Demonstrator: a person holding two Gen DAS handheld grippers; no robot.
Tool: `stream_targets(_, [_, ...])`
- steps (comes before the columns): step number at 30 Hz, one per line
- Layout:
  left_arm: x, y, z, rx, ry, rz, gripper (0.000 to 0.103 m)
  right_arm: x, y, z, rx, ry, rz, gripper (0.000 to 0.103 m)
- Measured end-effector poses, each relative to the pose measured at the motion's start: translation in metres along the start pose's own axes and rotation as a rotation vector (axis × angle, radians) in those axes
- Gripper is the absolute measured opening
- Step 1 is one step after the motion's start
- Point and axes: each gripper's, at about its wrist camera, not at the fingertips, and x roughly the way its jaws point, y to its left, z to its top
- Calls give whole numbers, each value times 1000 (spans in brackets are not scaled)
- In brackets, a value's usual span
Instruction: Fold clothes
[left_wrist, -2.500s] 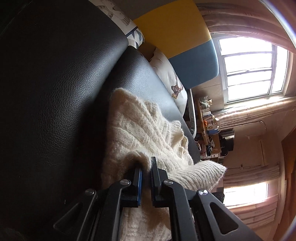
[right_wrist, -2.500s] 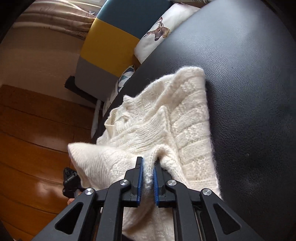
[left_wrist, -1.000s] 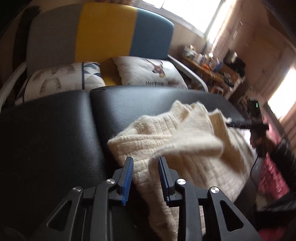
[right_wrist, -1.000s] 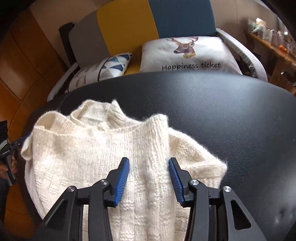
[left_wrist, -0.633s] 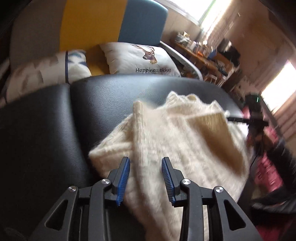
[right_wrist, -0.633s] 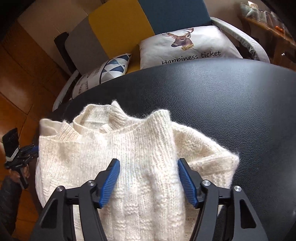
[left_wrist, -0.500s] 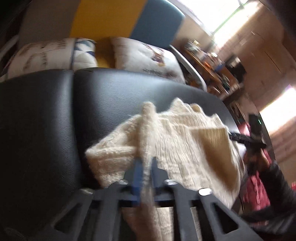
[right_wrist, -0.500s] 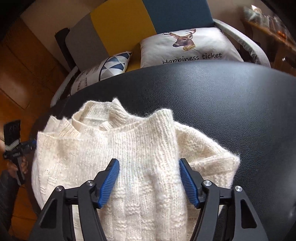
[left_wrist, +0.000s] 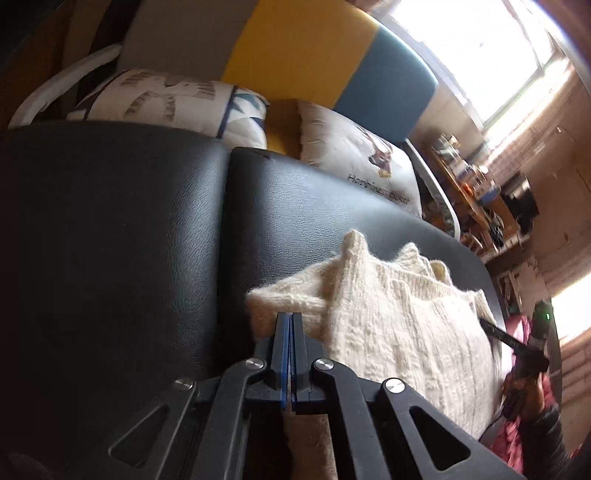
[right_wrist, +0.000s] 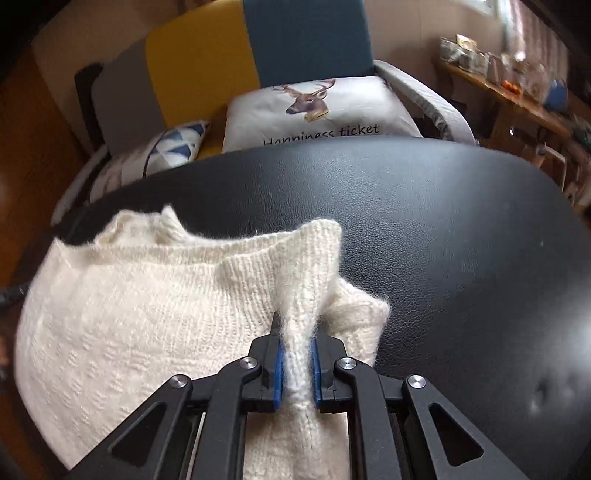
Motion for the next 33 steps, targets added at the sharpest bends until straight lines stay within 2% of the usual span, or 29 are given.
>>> stream_targets(2, [-11, -1, -1, -3, -45, -38, 3, -1, -2, 0, 5, -6, 14, 12])
stream_targets(4, [-11, -7, 1, 32, -20, -80, 17, 2, -2, -1, 2, -1, 24, 14])
stream_targets(5, [-11, -10, 2, 50, -7, -101, 18, 4, -3, -2, 4, 4, 34, 14])
stream_targets(7, [-10, -16, 3, 84, 21, -138, 26, 2, -7, -3, 33, 4, 64, 17])
stream_targets(9, [-2, -19, 4, 112, 62, -124, 28, -6, -12, -1, 71, -11, 92, 19])
stream_targets(11, [8, -22, 5, 144, 103, -116, 30, -26, -8, 2, 65, -72, 66, 22])
stream_targets(13, [17, -21, 4, 152, 131, -97, 30, -47, 6, 7, 17, -137, 54, 30])
stream_targets(16, [17, -21, -4, 148, 130, -105, 28, -58, 50, 15, -91, -169, 158, 67])
stream_targets(19, [12, -19, -11, 147, 107, -99, 18, -36, 112, 19, -228, -99, 265, 69])
stream_targets(22, [8, -14, -18, 128, 78, -76, 8, 13, 161, 16, -324, 49, 285, 69])
stream_targets(23, [7, -14, -19, 137, 64, -59, 7, 30, 173, 11, -360, 94, 254, 67])
stream_targets(24, [5, -14, -20, 146, 51, -45, 6, 47, 184, 5, -399, 137, 202, 48])
stream_targets(26, [-3, -17, -24, 149, 17, -23, 5, 53, 198, -6, -452, 108, 166, 37])
stream_targets(27, [-7, -18, -26, 149, 0, -14, 5, 48, 202, -7, -467, 92, 161, 19])
stream_targets(28, [-10, -19, -26, 141, -16, -10, 5, 39, 203, -5, -467, 64, 159, 10])
stream_targets(31, [-16, -22, -26, 118, -58, 11, 5, 11, 200, 7, -420, -48, 171, 6])
stream_targets(33, [-7, -23, -23, 117, -45, 86, 5, 14, 200, 14, -412, -69, 145, 6])
